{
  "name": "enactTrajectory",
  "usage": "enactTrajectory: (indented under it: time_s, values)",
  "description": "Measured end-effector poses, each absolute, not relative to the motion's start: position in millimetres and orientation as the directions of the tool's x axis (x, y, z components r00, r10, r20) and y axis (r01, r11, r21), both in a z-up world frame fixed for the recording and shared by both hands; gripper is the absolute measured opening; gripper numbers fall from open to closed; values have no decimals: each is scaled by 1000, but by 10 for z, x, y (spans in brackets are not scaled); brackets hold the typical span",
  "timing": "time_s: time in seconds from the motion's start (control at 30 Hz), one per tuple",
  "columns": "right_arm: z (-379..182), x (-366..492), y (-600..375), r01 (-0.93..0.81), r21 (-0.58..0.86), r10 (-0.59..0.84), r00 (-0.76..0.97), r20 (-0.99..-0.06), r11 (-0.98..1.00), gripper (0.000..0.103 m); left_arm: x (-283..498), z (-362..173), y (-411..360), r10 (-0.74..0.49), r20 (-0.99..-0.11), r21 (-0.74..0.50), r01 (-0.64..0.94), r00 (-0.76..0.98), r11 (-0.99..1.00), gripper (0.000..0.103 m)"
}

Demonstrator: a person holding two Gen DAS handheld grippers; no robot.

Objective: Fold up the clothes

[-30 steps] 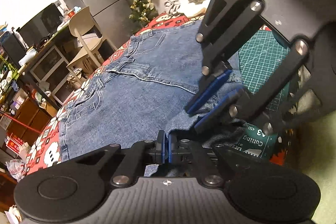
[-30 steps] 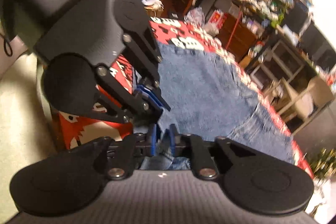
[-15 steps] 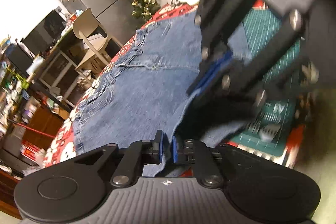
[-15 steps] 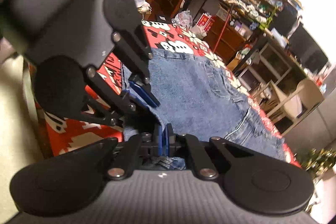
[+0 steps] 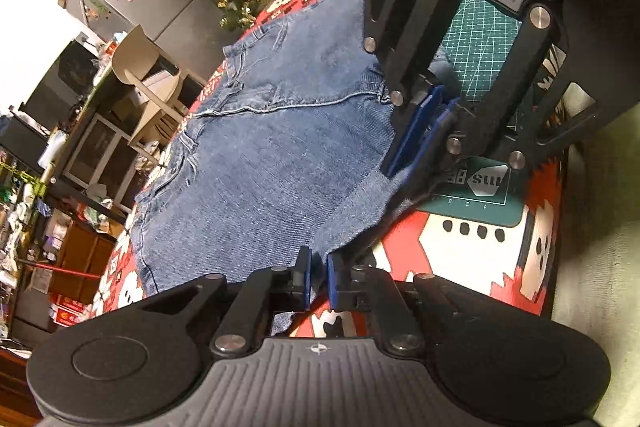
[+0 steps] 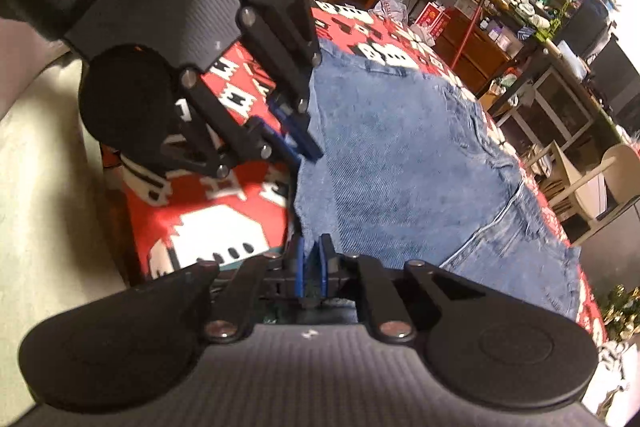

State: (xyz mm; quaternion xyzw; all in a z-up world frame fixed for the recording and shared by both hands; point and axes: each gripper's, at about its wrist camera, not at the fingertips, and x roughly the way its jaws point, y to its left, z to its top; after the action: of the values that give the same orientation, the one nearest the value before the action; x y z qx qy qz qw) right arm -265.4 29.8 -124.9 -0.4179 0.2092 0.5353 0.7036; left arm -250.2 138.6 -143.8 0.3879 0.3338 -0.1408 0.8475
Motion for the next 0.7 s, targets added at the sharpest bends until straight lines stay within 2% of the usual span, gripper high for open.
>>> enactTrajectory:
  time_s: [0.17,0.43,0.5,0.57,0.7]
  values:
    - [-1200,-2612,254,-970,-229,599,233,-766,85,11,-2496,-1344,1514,19,-697,518,485,717,704,13]
    - [-912,-2395,155,-978,-97,638,193,-745,183,12,-2510,-1083,1758,12,-704,399,381,711,834,13]
    - [-784,-2287,123,-973,-82,645,205,-736,216,17,-2484,-997,1793,14,-696,364,336,718,868,18]
    - [-644,-2110,66,-964,-71,645,226,-730,257,22,-2423,-907,1819,6,-689,301,278,725,912,28]
    - [-344,-1692,-223,-932,-78,613,294,-733,354,25,-2239,-772,1882,-55,-688,105,174,723,979,28]
